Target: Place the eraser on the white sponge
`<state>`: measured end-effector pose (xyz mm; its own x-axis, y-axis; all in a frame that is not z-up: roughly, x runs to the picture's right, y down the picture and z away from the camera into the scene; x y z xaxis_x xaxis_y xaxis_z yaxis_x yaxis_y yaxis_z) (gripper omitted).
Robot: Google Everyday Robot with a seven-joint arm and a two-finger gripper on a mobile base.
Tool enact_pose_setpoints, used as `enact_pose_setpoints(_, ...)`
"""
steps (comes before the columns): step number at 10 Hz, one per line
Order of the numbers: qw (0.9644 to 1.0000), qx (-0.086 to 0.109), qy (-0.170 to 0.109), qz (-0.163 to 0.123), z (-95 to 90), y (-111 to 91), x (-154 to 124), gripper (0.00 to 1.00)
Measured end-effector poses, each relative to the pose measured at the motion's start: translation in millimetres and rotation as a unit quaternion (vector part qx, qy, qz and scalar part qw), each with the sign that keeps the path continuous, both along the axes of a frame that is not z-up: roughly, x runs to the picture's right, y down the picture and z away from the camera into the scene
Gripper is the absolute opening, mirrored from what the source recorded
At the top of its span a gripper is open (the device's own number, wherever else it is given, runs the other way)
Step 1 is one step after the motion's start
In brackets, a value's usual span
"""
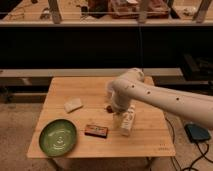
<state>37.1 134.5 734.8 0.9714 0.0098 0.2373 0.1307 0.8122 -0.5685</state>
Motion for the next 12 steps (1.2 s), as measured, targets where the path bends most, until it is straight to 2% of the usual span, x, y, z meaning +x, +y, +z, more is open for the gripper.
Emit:
enact_pose_setpoints(3,0.9996,-0.008,-0.027,-0.008,7.3,16,-11,0.80)
enact_pose_setpoints(9,0.9995,-0.010,-0.030,-0.010,7.5,16,-13,0.80)
enact_pose_setpoints(12,0.9974,-0.031,-0.056,-0.034,23.2,36,-19,0.80)
